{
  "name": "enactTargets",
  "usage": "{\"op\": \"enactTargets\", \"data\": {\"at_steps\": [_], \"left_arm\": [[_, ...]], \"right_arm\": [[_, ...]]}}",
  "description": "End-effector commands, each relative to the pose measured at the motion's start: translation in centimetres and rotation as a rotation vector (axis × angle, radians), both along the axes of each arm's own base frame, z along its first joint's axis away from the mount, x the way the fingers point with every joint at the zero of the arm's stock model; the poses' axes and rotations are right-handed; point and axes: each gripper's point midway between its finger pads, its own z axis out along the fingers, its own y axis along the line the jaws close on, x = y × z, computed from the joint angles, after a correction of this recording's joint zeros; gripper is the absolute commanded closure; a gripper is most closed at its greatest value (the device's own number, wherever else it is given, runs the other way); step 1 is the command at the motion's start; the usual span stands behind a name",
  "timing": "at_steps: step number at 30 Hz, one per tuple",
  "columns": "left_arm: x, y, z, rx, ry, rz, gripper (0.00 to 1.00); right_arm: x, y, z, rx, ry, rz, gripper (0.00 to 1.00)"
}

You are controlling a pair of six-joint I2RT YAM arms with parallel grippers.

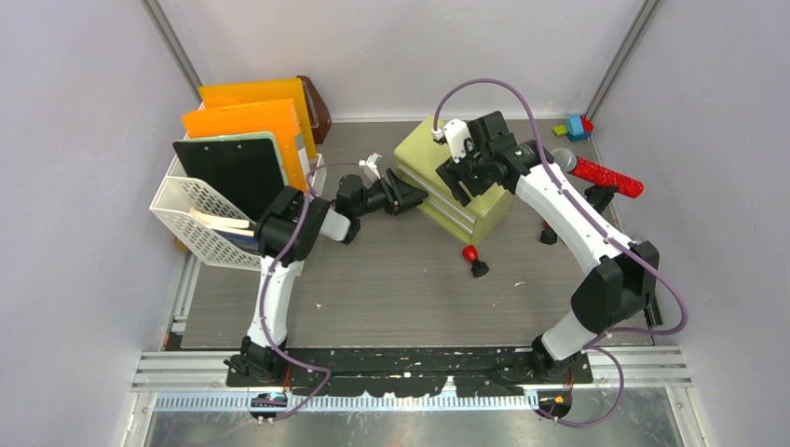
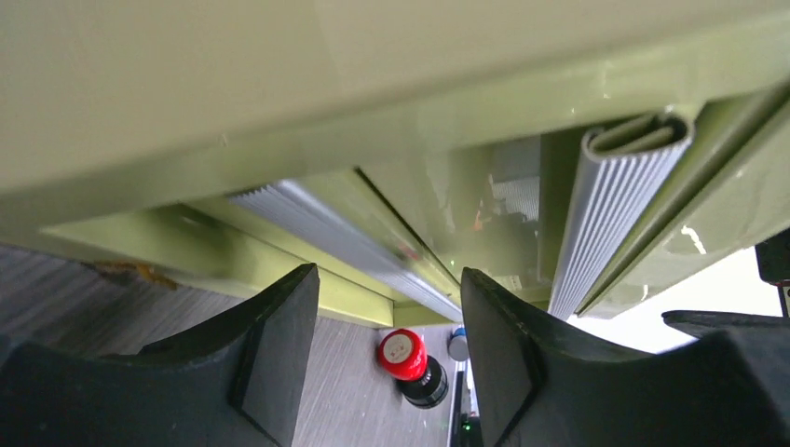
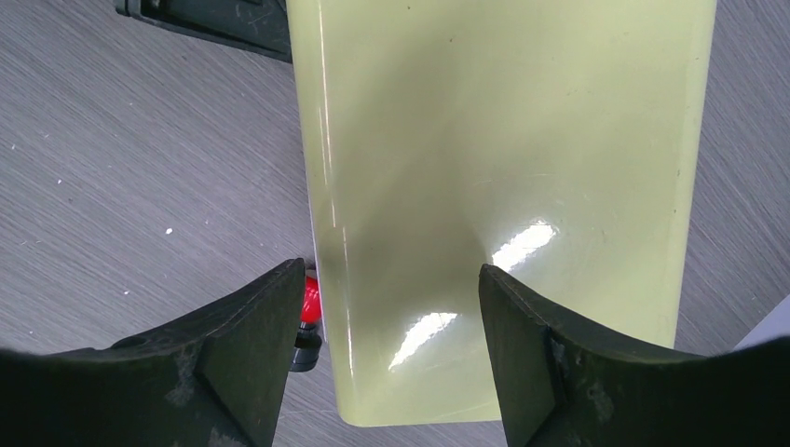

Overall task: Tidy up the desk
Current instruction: Open the drawer in the storage box.

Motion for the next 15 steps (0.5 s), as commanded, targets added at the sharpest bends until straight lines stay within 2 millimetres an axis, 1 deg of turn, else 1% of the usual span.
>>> {"op": "enactTargets", "data": {"at_steps": [1, 8, 11, 12, 13, 15], "left_arm": [[1.1, -0.9, 1.5, -0.059, -0.052, 0.006, 0.43], [1.2, -2.1, 1.2, -0.071, -0.045, -0.014, 0.51], [1.1, -2.2, 1.3, -0.085, -0.042, -0.016, 0.57], [1.1, -2.3, 1.4, -0.089, -0.042, -0.017, 0.62], [1.1, -2.3, 1.4, -0.093, -0.040, -0.017, 0.64], [1.1, -2.3, 1.5, -0.101, -0.038, -0.019, 0.67]], "right_arm": [[1.4, 0.6, 1.6, 0.034, -0.054, -0.001, 0.26], [1.4, 0.5, 1.1, 0.027, -0.043, -0.002, 0.26], [1.2, 0.5, 0.6, 0.022, -0.032, 0.000, 0.26], [1.1, 0.5, 0.3, 0.019, -0.027, 0.001, 0.26], [1.1, 0.5, 0.2, 0.019, -0.026, 0.001, 0.26], [1.0, 0.4, -0.2, 0.016, -0.018, 0.001, 0.27]]}}
